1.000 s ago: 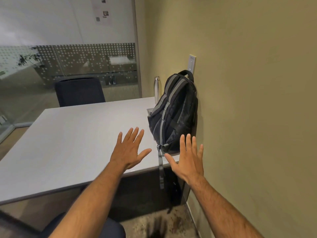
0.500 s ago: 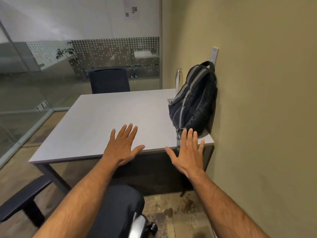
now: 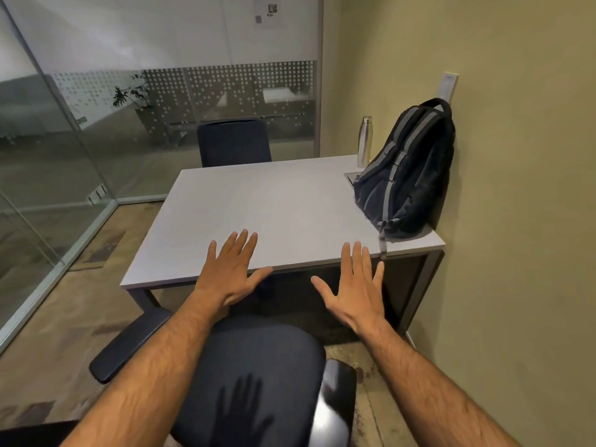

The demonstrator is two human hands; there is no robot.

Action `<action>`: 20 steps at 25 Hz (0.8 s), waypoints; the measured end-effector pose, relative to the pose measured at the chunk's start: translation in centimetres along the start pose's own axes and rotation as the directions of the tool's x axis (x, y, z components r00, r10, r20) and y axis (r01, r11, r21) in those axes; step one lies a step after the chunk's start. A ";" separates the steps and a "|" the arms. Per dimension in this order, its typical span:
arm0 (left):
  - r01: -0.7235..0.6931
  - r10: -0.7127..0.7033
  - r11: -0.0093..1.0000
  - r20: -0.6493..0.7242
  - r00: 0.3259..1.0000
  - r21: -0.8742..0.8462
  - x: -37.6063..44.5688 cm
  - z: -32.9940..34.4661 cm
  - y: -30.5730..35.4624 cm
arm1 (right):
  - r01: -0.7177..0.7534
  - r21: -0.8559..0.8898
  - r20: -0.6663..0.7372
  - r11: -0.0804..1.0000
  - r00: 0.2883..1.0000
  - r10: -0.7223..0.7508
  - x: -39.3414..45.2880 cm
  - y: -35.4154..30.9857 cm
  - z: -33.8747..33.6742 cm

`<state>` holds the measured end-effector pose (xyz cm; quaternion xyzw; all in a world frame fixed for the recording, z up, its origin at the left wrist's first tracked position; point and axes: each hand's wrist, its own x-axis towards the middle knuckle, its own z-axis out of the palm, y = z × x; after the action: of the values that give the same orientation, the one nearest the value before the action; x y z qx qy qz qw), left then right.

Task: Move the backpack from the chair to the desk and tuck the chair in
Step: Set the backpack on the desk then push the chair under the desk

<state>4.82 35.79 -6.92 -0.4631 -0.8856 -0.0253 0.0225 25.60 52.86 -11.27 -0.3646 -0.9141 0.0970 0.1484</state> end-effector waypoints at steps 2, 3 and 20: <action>-0.043 0.044 0.999 0.018 0.999 -0.016 -2.0 0.0 -3.4 | -0.021 0.032 0.010 0.999 1.000 0.021 -1.9 -4.4 1.1; -0.063 0.064 0.998 0.038 0.997 -0.027 -3.1 0.0 -5.2 | -0.027 0.041 0.022 0.999 0.999 0.027 -2.9 -6.7 1.6; -0.098 0.129 0.983 0.201 0.971 -0.153 -18.5 0.4 -17.0 | 0.116 0.284 0.271 0.952 0.942 -0.196 -19.1 -27.3 1.7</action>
<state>1.39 11.02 -8.87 -0.5136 -0.8510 -0.0379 -0.1030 20.79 19.91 -8.92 -0.2485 -0.9310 0.2594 0.0642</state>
